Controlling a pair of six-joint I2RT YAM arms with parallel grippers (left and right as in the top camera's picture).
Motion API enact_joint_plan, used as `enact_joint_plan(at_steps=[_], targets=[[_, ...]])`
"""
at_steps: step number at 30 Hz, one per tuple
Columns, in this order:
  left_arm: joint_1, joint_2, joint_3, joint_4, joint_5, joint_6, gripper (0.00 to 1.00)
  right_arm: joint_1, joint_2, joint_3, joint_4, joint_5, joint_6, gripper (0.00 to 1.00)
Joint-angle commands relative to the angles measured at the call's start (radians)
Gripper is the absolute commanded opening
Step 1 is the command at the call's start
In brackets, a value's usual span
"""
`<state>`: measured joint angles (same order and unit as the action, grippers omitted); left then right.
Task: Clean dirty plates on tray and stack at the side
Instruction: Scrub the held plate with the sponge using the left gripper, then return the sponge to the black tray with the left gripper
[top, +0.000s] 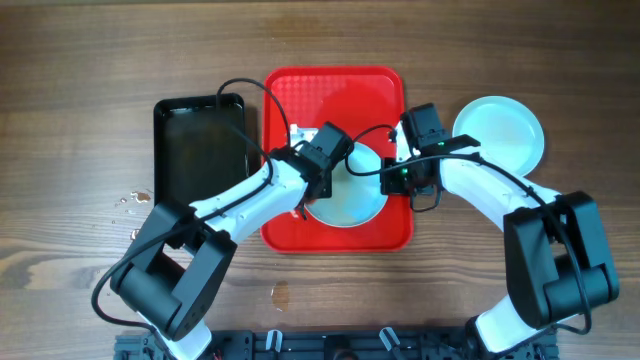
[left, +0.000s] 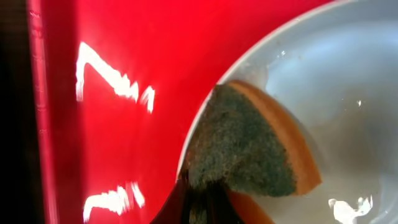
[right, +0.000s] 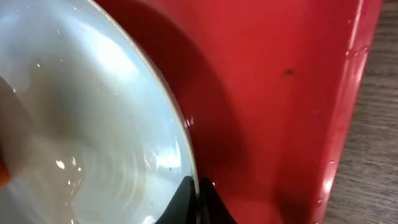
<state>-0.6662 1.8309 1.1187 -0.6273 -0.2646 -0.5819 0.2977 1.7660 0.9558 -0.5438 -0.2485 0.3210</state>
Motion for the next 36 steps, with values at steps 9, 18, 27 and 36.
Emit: enact_joint_plan(at_steps=[9,18,27,36], targets=[[0.043,-0.193,0.054,-0.103,-0.132,-0.062,0.04,-0.016,0.01,-0.027,-0.041,0.122,0.02,0.04],[0.045,-0.201,0.038,-0.042,0.098,-0.062,0.04,-0.016,0.01,-0.027,-0.038,0.122,0.019,0.04],[0.177,-0.234,0.013,-0.151,-0.017,-0.062,0.04,-0.016,-0.007,-0.005,-0.027,0.123,-0.09,0.04],[0.444,-0.304,0.004,-0.215,0.074,0.105,0.04,-0.01,-0.215,0.027,-0.048,0.259,-0.11,0.04]])
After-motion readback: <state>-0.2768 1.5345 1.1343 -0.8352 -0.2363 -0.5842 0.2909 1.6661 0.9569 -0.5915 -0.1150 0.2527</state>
